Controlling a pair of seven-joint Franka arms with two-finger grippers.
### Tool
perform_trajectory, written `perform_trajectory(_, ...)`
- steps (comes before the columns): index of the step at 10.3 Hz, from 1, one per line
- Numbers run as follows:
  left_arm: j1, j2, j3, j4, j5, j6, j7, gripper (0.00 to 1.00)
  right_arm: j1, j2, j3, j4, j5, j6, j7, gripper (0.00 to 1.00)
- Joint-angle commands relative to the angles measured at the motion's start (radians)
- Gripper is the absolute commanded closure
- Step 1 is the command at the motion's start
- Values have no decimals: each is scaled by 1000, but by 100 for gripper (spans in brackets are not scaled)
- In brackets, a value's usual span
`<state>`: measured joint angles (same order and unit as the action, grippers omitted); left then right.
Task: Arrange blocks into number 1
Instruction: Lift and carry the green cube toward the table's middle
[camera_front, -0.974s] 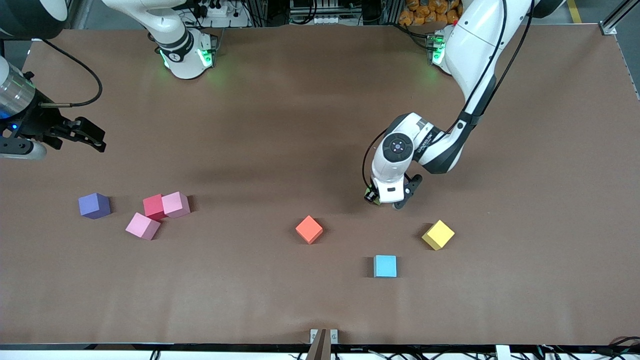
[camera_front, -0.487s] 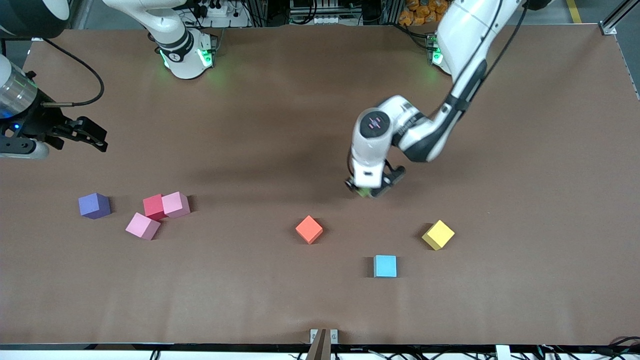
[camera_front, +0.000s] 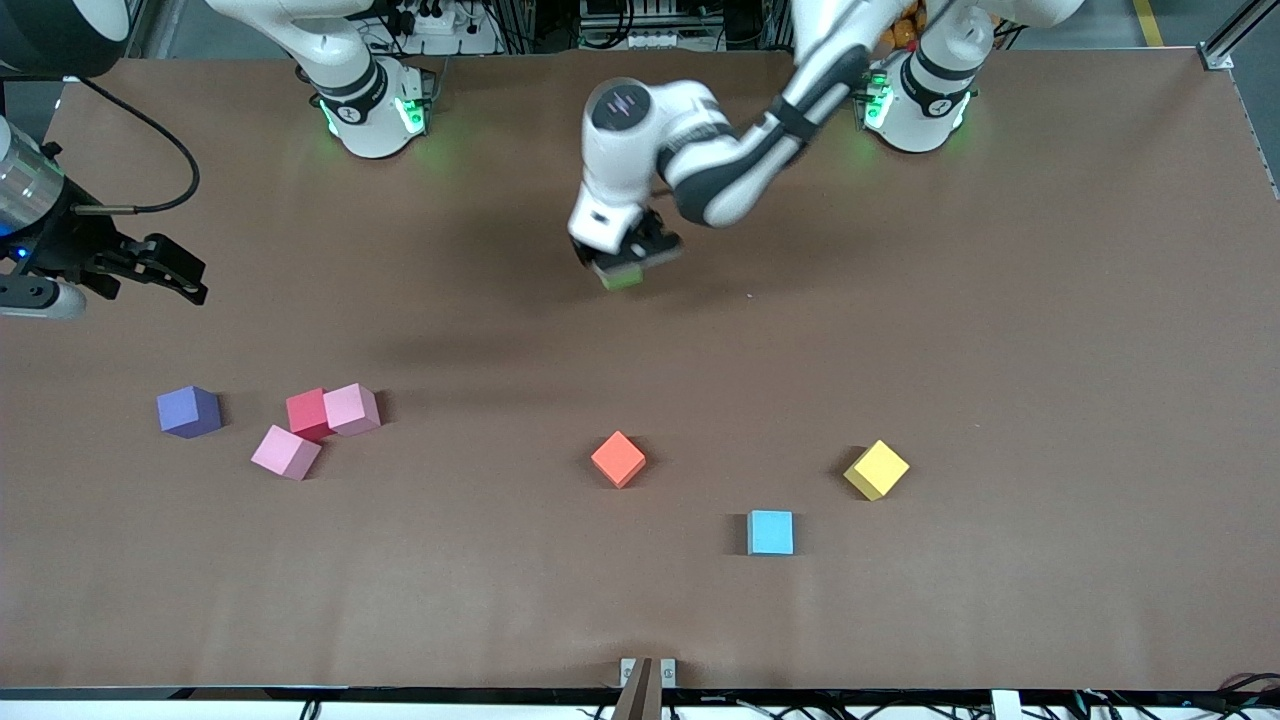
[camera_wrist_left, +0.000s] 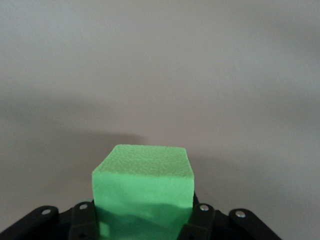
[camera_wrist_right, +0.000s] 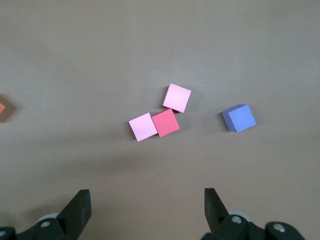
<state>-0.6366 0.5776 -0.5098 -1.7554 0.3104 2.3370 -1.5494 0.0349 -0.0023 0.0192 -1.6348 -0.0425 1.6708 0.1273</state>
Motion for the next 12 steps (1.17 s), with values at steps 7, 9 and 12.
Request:
perform_trajectory(7, -163, 134, 8, 126, -73, -147, 285, 100, -47, -5, 35, 1, 58, 1, -74, 0)
perform_trajectory(9, -172, 157, 10, 123, -71, -145, 313, 100, -47, -5, 35, 1, 61, 1, -75, 0)
perform_trajectory(12, -184, 186, 10, 125, -65, -145, 301, 100, -46, -5, 33, 3, 59, 0, -78, 0)
